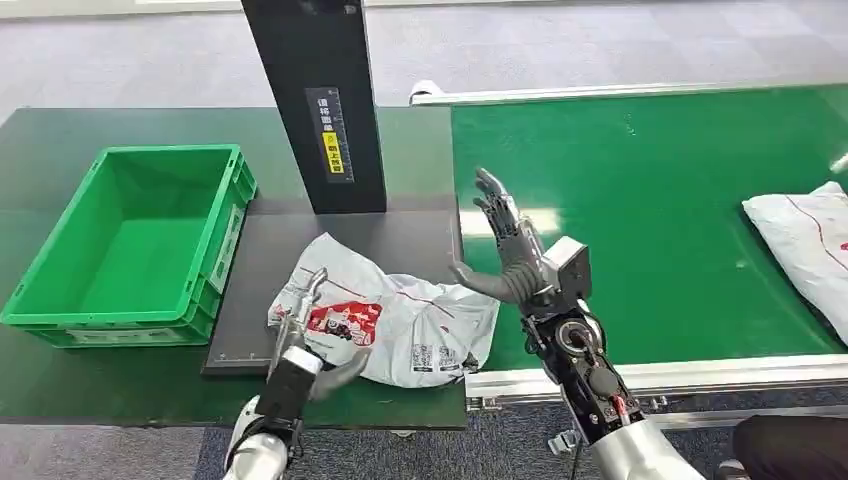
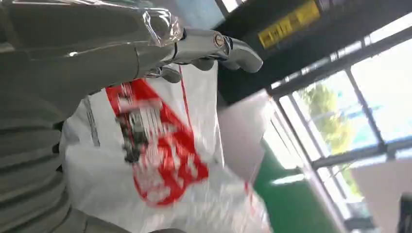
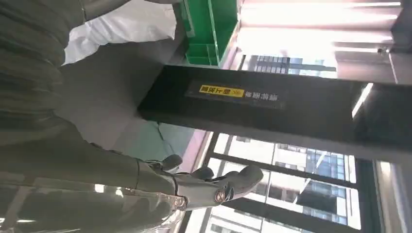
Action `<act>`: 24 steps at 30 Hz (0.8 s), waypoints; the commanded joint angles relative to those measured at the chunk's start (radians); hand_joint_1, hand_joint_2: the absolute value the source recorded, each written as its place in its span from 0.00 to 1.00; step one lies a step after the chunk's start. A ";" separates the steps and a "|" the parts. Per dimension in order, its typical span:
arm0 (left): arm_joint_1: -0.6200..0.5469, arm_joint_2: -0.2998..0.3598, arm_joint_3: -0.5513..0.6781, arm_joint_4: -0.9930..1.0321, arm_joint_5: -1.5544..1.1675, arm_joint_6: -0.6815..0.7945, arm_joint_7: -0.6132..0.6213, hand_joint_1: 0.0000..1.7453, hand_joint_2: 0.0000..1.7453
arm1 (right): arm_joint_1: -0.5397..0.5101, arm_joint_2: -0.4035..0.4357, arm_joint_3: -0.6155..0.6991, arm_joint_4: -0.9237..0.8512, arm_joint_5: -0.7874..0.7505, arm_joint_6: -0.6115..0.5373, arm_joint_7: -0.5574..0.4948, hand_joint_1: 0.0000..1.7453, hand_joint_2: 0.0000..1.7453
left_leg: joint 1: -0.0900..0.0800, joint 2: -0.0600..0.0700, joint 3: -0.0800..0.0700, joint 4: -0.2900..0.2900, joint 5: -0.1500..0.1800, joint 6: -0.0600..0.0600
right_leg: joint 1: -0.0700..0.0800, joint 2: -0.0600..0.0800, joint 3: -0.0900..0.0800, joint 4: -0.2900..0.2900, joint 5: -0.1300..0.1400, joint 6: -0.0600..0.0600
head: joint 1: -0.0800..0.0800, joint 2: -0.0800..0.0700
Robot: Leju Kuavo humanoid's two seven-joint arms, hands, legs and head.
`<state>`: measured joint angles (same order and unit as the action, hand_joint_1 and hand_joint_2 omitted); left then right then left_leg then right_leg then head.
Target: Moved the parcel from conveyor to table for the left to box.
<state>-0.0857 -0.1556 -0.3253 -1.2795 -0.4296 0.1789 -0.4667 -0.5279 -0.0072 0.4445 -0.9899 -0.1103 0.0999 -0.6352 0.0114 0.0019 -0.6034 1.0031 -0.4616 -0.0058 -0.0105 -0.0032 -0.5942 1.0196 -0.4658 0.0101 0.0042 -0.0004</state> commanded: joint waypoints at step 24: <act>-0.129 -0.037 0.059 0.322 -0.483 0.205 0.354 0.76 1.00 | 0.043 0.069 -0.117 0.126 0.088 0.041 0.000 0.00 1.00 | 0.000 0.000 0.003 -0.002 0.000 0.000 | 0.000 0.001 0.003 -0.002 0.000 0.000 | 0.000 0.000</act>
<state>-0.1901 -0.1762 -0.3505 -1.0738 -0.9212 0.3697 -0.1125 -0.4703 0.0408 0.3483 -0.9529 -0.0259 0.1427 -0.6352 0.0118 0.0018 -0.6033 1.0029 -0.4616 -0.0059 -0.0102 -0.0031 -0.5945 1.0198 -0.4659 0.0100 0.0042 -0.0004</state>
